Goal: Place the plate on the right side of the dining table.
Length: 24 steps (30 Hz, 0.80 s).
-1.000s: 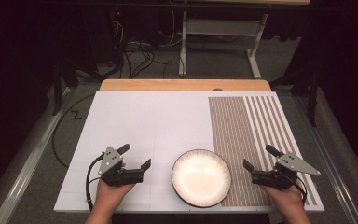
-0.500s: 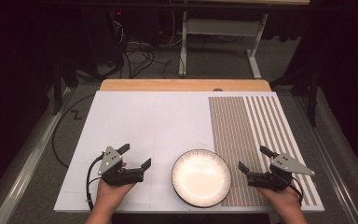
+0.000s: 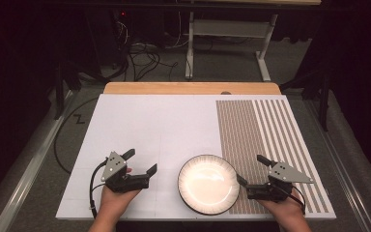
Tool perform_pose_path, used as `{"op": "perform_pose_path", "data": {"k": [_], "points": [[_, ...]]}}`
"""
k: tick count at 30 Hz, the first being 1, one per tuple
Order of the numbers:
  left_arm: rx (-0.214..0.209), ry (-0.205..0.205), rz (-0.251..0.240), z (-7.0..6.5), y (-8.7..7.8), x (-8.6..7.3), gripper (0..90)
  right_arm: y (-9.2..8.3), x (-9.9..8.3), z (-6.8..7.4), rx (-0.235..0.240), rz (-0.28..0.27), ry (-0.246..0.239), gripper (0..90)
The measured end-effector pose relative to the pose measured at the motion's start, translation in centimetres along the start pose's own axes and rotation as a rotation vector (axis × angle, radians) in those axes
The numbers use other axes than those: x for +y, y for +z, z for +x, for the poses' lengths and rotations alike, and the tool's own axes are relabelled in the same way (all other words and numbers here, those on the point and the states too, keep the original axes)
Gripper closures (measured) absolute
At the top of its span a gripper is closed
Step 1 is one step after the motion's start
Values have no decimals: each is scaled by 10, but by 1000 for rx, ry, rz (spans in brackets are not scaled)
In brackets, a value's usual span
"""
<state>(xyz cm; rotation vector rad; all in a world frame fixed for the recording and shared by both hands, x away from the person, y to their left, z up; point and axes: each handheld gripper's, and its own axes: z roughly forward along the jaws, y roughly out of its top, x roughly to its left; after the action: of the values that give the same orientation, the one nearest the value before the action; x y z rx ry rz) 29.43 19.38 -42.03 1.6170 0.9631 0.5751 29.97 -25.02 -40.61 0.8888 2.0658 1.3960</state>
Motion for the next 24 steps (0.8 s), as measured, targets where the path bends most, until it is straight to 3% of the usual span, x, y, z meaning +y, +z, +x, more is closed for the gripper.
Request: {"op": "perform_pose_path", "data": {"k": [5,8,9,10,11,14,24], "points": [[-1,0,-2,0,0,0,47,1,0,2,10,17,-17,95],[-2,-2,-4,0,-1,0,47,-1,1,1,30,38,-26,210],[-2,-2,-5,0,-1,0,47,-1,1,1,30,38,-26,210],[-2,-2,-6,0,-1,0,48,-3,2,1,36,47,-29,288],[-2,-2,-6,0,-1,0,47,-3,2,1,36,47,-29,288],[-10,-5,-9,0,-1,0,47,-4,1,0,72,60,-38,425],[-4,-7,-17,1,-2,1,47,-7,5,-3,132,119,-61,670]]}}
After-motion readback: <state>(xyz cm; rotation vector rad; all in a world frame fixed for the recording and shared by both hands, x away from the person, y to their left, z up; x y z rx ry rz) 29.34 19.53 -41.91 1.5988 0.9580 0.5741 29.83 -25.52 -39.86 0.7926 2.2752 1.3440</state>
